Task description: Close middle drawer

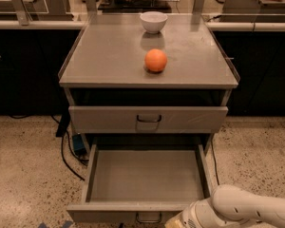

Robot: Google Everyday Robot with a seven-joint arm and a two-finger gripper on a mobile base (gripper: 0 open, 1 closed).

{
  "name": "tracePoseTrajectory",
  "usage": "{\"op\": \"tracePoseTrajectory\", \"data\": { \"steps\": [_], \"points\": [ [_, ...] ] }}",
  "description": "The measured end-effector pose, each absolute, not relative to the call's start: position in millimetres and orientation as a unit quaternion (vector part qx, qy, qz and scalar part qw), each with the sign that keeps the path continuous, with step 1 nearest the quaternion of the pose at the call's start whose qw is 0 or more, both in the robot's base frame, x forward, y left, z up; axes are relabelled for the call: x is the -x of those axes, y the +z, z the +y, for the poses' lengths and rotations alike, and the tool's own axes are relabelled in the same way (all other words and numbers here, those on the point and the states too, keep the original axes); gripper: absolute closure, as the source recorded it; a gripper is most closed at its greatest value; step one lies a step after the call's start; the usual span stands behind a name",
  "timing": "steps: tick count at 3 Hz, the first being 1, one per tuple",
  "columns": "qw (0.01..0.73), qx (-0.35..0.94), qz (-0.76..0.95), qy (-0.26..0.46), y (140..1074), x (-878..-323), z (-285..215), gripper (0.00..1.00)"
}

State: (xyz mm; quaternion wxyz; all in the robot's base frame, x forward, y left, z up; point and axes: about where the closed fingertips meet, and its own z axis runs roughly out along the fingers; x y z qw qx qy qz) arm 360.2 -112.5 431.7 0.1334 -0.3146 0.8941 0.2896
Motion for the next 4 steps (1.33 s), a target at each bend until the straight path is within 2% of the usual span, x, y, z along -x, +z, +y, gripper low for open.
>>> {"op": "tracePoseTrajectory", "data": {
  "steps": [2,3,4],
  "points": [
    [0.177,0.283,0.898,0.286,425,-399,-103,1.00],
    [0.177,0.283,0.898,0.285,425,-399,-103,1.00],
    [0.231,0.271,0.901,0.249,437,-437,-102,1.00]
  ]
}}
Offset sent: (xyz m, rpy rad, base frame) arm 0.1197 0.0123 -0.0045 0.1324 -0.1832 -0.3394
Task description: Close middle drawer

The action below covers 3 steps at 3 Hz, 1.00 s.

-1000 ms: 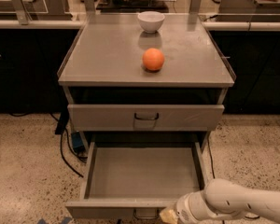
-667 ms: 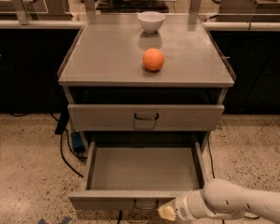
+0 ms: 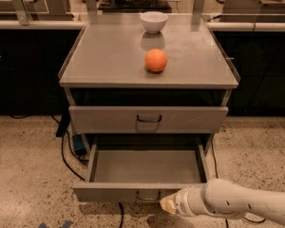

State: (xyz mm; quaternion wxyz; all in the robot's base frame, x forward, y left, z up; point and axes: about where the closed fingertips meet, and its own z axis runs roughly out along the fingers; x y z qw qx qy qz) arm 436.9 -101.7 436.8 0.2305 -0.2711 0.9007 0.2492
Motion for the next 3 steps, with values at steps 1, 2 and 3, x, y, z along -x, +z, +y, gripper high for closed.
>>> {"op": "tracePoseTrajectory", "data": {
  "steps": [1,2,3],
  "points": [
    [0.232,0.269,0.902,0.246,436,-438,-103,1.00],
    [0.235,0.263,0.905,0.239,434,-440,-105,1.00],
    [0.252,0.224,0.919,0.204,422,-466,-122,1.00]
  ]
}}
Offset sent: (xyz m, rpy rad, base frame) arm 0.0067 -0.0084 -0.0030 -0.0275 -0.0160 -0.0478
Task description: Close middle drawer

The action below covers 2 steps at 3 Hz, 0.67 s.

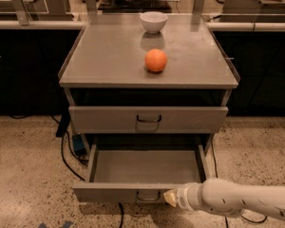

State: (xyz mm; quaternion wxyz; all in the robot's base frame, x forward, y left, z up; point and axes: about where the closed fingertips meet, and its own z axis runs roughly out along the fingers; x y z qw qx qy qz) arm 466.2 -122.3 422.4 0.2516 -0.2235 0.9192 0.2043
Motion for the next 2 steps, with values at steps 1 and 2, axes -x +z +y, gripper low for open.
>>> {"op": "tracePoseTrajectory", "data": {
  "steps": [1,2],
  "points": [
    [0.270,0.188,0.927,0.177,417,-486,-135,1.00],
    [0.328,0.128,0.922,0.162,420,-523,-155,1.00]
  ]
}}
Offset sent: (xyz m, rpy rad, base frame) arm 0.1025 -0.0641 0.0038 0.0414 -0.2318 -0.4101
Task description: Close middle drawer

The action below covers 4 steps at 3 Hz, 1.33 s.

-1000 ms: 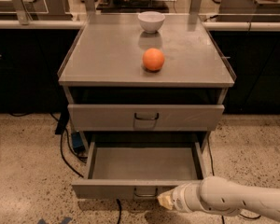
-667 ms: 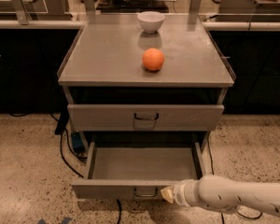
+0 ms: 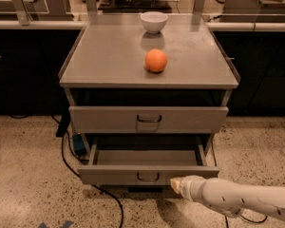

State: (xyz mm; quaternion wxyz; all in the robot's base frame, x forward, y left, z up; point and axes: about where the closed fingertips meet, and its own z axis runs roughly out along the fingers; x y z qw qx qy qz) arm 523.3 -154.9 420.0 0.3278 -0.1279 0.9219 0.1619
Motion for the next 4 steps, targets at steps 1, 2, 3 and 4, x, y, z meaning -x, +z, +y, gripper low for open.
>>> {"op": "tracePoseTrajectory", "data": {
  "steps": [1,2,3,4],
  "points": [
    [0.325,0.127,0.923,0.166,418,-525,-154,1.00],
    [0.329,0.114,0.919,0.186,410,-538,-153,1.00],
    [0.362,0.084,0.912,0.172,401,-559,-160,1.00],
    [0.405,0.059,0.904,0.125,404,-597,-169,1.00]
  ]
}}
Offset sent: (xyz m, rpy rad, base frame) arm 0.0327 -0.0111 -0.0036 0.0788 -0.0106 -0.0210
